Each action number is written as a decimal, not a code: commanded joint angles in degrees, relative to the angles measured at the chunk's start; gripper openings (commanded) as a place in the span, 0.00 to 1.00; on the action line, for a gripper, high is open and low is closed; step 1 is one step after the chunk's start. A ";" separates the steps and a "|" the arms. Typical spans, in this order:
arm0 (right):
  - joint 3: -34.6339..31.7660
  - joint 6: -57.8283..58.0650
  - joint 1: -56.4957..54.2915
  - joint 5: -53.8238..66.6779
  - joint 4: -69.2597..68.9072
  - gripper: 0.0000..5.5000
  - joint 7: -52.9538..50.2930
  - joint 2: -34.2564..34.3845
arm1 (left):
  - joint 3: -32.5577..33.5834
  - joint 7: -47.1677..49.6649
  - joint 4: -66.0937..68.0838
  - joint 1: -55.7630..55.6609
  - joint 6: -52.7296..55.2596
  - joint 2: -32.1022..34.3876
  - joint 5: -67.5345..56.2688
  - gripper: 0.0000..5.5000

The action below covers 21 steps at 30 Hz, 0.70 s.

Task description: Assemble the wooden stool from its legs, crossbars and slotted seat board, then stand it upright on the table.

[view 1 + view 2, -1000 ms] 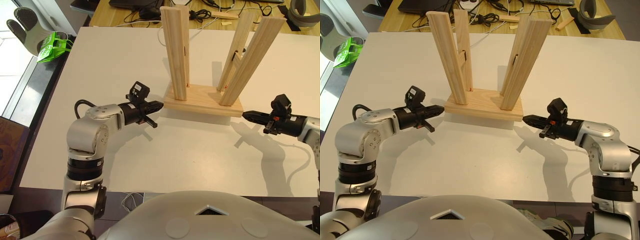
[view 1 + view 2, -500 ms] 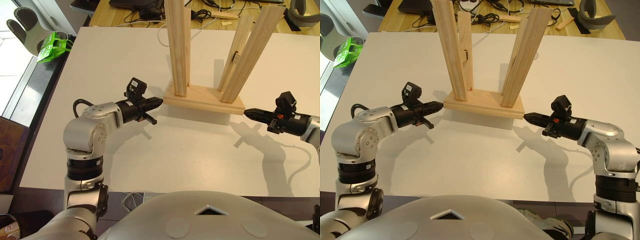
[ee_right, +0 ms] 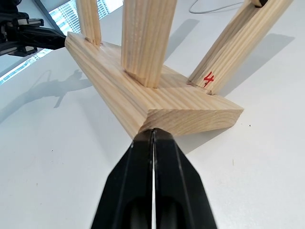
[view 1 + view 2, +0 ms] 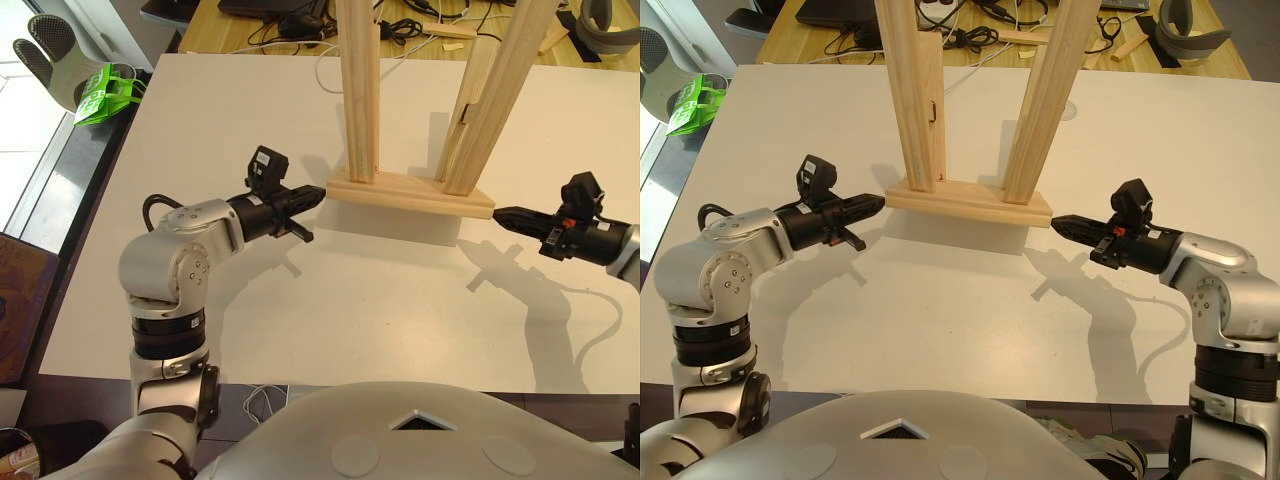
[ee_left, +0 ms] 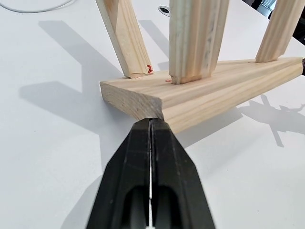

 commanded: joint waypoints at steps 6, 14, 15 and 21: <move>2.52 0.97 -3.11 6.29 -4.15 0.00 1.89 2.99 | -2.95 -2.89 -2.82 -2.88 0.75 -4.93 -7.79 0.00; 2.57 1.84 -2.65 7.09 -4.95 0.00 2.39 2.64 | -1.42 -3.07 -3.50 -3.34 1.21 -6.56 -9.03 0.00; 2.55 1.88 -2.62 7.15 -4.99 0.00 2.41 2.63 | -1.29 -3.12 -3.59 -3.40 1.29 -6.70 -9.17 0.00; 2.17 2.29 -2.68 7.74 -5.22 0.00 2.31 2.66 | 0.16 -3.55 -4.49 -3.61 1.74 -7.85 -10.97 0.00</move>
